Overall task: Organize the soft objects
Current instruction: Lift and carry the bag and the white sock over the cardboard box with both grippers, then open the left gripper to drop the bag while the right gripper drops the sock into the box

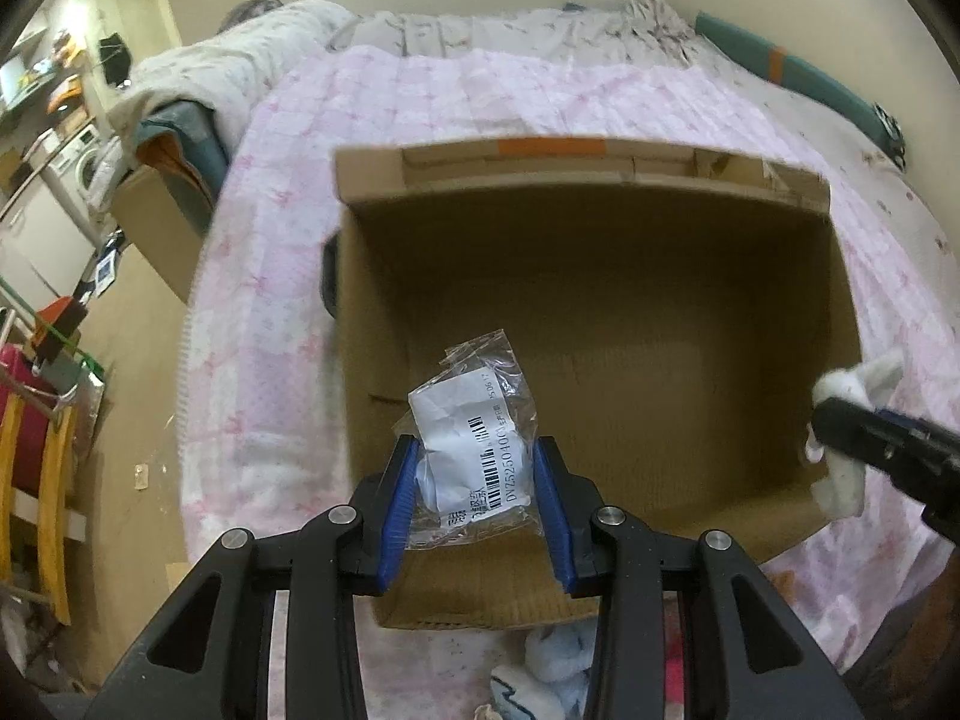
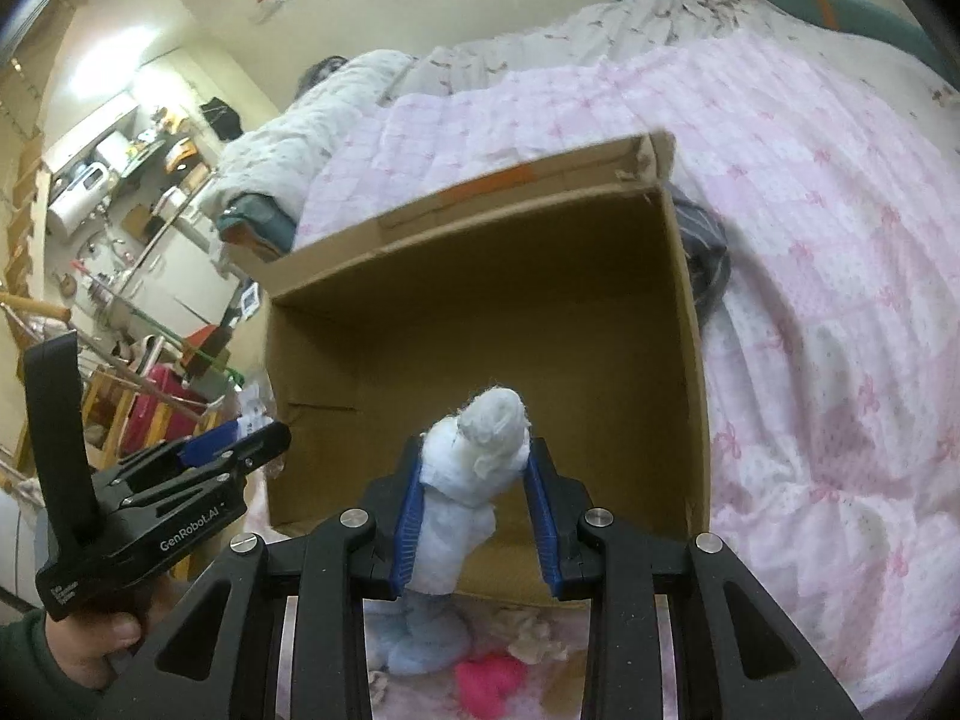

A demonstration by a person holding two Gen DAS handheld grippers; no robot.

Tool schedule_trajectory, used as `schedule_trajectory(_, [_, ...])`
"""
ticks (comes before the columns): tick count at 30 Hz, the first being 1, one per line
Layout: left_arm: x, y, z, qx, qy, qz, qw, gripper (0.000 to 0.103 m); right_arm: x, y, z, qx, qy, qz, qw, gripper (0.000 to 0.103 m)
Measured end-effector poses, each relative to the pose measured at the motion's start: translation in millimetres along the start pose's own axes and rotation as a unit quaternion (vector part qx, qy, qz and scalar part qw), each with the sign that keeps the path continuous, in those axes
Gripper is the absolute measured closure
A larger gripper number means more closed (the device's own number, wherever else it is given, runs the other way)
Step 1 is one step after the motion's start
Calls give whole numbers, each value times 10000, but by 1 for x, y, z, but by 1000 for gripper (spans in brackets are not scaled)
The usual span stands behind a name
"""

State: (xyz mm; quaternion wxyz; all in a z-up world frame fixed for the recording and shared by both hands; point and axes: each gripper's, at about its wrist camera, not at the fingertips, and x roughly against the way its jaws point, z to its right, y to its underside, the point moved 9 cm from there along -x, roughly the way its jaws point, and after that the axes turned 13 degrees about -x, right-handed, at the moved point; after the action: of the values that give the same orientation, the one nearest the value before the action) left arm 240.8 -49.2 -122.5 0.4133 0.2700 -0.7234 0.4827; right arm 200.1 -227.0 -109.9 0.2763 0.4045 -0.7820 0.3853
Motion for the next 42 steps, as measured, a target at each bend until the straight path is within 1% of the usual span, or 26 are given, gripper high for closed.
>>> schedule_trajectory(2, [-7,3,1,-36,10,-51,10000,68,-4,2,1,55,60,-30,10000,69])
schedule_trajectory(5, [-13,5,-1,145,133,-70,9998,68,-10,8,3,119,151,-112,9998,69])
schedule_trajectory(7, [-15,7,-3,218,125,-69,9997,68,-15,11,5,117,200,-175,9996,69])
schedule_trajectory(9, [-17,10,-4,270,125,-93,9995,68,-19,13,7,175,313,-215,9991,69])
schedule_trajectory(12, [-20,14,-3,335,233,-104,9991,68,-27,16,10,257,507,-286,9980,69])
schedule_trajectory(15, [-19,11,-2,354,302,-39,9989,68,-32,21,14,278,676,-369,9966,69])
schedule_trajectory(19, [-21,11,1,310,319,-61,9990,68,-36,23,18,269,796,-440,9955,69])
schedule_trajectory(25, [-24,15,2,287,317,-144,9990,68,-39,24,17,310,870,-438,9948,69])
schedule_trajectory(31, [-23,14,1,330,305,-110,9989,68,-44,24,12,328,859,-435,9948,69])
schedule_trajectory(40, [-22,15,3,313,288,-134,9990,66,-42,27,14,328,844,-443,9949,69])
schedule_trajectory(41, [-22,15,3,303,286,-130,9990,65,-43,27,14,330,842,-443,9949,69])
schedule_trajectory(42, [-22,15,4,284,287,-128,9991,61,-43,27,14,330,836,-447,9950,69])
